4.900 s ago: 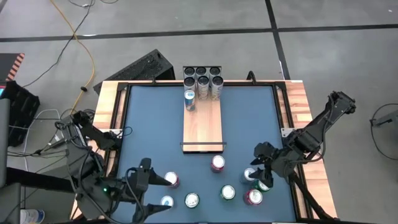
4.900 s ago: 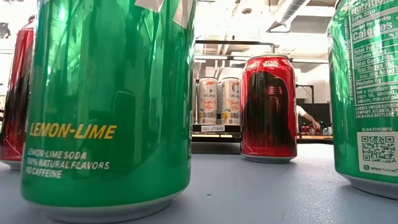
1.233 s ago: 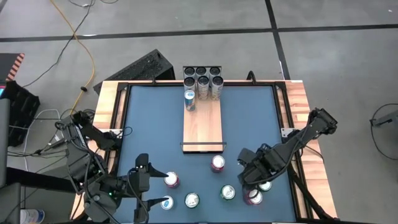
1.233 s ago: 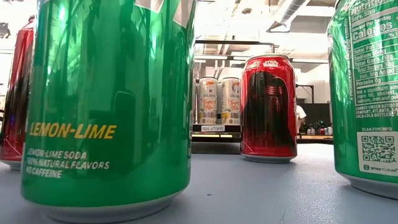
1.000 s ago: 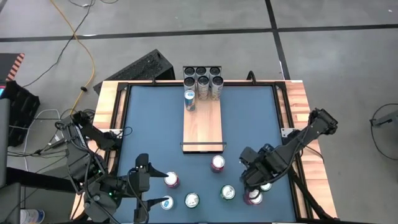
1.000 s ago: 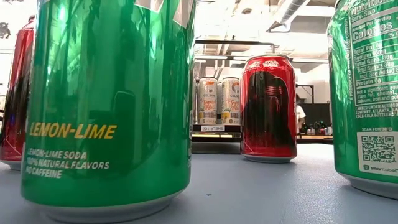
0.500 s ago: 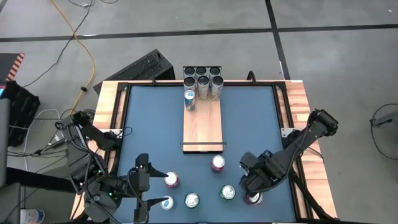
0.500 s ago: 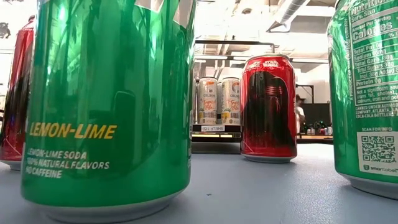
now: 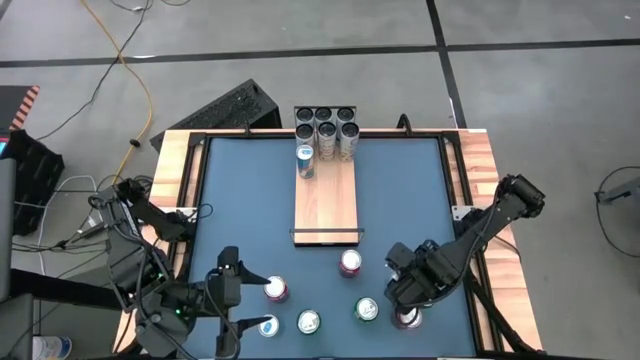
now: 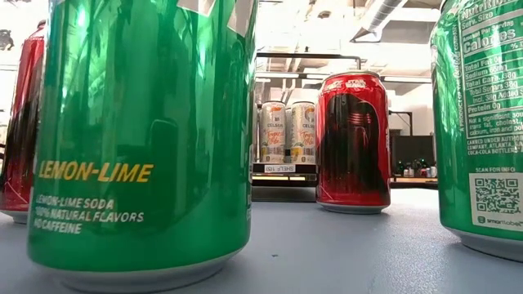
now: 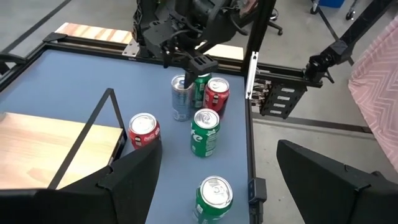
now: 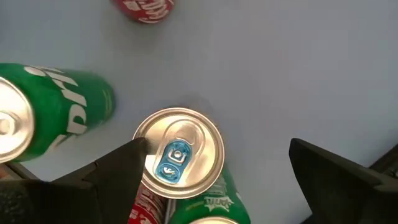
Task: Place canned beverage on shelf
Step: Put the right blue soda can on the shelf aligned with the other blue soda can
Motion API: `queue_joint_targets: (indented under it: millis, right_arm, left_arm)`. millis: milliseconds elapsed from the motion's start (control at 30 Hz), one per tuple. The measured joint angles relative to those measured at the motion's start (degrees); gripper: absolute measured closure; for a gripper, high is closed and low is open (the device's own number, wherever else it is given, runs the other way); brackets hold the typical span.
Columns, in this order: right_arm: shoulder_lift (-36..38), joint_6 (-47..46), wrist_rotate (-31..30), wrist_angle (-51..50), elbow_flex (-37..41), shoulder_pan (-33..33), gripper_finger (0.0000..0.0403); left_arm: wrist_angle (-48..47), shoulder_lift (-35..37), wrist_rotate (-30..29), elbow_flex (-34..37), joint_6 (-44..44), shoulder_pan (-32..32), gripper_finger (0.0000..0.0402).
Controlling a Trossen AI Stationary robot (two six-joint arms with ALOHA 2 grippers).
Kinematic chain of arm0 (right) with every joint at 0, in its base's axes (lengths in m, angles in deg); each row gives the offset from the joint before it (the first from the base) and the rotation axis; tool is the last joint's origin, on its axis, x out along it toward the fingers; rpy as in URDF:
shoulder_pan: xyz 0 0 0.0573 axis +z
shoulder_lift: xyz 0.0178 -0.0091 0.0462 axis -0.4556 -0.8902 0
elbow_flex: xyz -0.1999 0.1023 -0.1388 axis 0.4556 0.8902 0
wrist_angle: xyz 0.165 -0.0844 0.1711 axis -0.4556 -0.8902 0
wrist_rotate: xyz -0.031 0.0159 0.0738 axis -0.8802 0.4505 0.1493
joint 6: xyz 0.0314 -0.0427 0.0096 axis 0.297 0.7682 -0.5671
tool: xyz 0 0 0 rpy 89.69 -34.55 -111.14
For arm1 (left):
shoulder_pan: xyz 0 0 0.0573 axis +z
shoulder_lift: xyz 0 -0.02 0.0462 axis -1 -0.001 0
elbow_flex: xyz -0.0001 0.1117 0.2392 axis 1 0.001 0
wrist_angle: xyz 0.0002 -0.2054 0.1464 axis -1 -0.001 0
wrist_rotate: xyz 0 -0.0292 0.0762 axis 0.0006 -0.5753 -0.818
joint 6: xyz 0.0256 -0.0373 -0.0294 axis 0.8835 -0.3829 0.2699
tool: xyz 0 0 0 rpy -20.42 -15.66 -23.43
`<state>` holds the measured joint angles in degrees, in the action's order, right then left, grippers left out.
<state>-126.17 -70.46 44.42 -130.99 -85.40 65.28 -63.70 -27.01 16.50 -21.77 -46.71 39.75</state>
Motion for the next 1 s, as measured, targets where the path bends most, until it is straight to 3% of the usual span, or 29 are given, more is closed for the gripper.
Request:
queue_joint_targets:
  millis: [433, 1000]
  right_arm:
    - [-0.1, 2.1, -4.3, -2.6, -5.5, 0.3, 0.002]
    - [-4.3, -4.9, -3.1, -0.7, -3.2, 3.3, 0.002]
  left_arm:
    - [-1.4, 0.0, -0.1, 0.0, -0.5, 0.0, 0.0097]
    - [-1.7, 0.0, -0.1, 0.0, -1.5, 0.0, 0.0097]
